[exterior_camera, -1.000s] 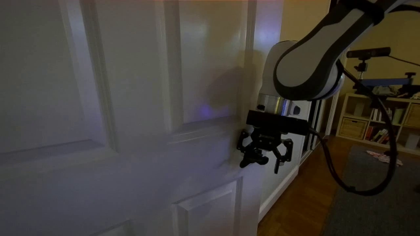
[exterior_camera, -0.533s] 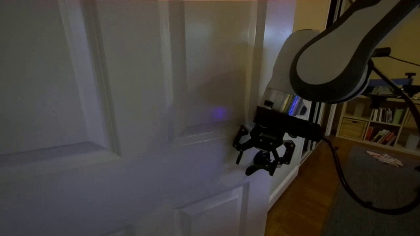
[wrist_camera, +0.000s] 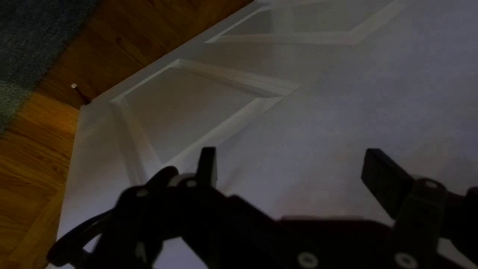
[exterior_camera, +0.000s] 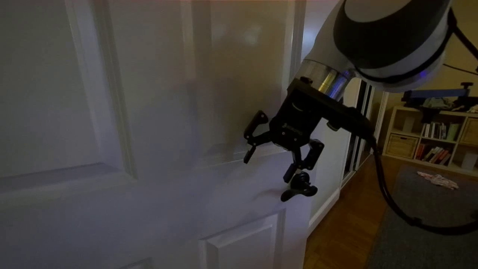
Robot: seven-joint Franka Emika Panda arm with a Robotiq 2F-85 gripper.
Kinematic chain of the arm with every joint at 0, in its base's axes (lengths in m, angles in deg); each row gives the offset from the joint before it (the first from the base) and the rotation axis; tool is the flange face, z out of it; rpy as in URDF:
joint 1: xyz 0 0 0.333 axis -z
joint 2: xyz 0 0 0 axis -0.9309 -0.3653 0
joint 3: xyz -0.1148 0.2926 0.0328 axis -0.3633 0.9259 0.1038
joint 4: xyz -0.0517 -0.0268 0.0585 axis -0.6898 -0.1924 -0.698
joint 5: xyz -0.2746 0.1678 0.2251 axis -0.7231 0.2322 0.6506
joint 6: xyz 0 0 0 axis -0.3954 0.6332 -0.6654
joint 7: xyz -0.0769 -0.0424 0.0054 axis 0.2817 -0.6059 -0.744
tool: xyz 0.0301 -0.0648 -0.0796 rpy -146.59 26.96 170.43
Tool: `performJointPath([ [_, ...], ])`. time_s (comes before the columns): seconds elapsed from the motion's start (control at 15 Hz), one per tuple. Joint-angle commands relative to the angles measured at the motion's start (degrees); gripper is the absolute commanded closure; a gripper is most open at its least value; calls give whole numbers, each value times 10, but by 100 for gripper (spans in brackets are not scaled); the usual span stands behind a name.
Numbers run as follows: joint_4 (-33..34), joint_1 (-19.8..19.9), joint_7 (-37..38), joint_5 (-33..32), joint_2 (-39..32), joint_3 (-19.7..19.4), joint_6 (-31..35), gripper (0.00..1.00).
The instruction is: Open the door
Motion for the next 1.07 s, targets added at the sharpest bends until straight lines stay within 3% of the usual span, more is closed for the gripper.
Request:
performJointPath([
  [0.0,-57,6,3,17,78,-16,-65,0],
  [0.27,-111,20,-7,29,171,-34,-167,0],
  [0.6,-177,50,66,-45,296,-77,-307,0],
  [0.8,-181,77,80,-74,335,-93,-372,0],
  [0.87,-156,65,54,-57,289,-85,-339,0],
  [1.0,-157,70,54,-60,299,-87,-345,0],
])
